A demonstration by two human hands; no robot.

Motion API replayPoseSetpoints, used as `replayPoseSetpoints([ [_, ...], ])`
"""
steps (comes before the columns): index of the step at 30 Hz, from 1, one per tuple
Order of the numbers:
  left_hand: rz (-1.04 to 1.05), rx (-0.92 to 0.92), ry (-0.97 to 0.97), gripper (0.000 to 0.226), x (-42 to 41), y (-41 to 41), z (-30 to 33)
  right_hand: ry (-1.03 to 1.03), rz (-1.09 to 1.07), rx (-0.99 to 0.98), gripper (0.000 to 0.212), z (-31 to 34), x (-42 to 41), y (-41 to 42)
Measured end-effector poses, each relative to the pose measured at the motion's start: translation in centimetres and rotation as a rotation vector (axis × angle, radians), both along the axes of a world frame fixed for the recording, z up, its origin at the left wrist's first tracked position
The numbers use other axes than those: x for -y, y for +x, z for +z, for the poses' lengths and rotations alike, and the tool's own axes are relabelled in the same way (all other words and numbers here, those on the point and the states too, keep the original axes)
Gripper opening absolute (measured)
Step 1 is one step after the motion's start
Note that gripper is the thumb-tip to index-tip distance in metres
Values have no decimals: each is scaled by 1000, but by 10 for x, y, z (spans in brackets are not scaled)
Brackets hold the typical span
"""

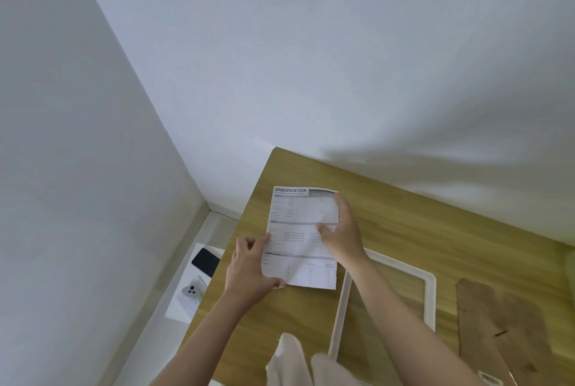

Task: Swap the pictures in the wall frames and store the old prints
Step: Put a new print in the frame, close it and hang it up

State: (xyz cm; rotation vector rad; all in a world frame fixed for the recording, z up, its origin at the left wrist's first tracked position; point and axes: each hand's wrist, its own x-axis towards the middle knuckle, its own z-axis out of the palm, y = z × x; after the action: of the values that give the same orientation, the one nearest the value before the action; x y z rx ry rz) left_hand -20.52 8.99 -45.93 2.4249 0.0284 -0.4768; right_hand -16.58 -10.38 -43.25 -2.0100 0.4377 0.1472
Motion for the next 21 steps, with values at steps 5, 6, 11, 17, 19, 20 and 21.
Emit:
replayPoseSetpoints([
  [5, -9, -68, -217, 86, -3, -2, 15, 180, -145, 74, 64, 10, 6, -14],
  [6, -19, -69, -272, 81, -3, -3, 19, 190, -153, 93, 63, 13, 8, -18],
  [11, -73, -53, -394, 63, 9, -16, 38, 174, -225, 178, 60, 27, 31, -50],
  [17, -181, -75, -417, 63, 40, -45, 44, 101, -427, 175, 44, 26, 61, -108],
  [19, -216, -96, -389, 63, 50, -57, 41, 53, -500, 162, 43, 22, 69, -126],
  [20, -229, -111, -375, 64, 55, -63, 37, 21, -527, 160, 43, 19, 73, -135],
  [21, -241, -125, -363, 64, 59, -69, 34, -12, -542, 157, 43, 16, 76, -142],
])
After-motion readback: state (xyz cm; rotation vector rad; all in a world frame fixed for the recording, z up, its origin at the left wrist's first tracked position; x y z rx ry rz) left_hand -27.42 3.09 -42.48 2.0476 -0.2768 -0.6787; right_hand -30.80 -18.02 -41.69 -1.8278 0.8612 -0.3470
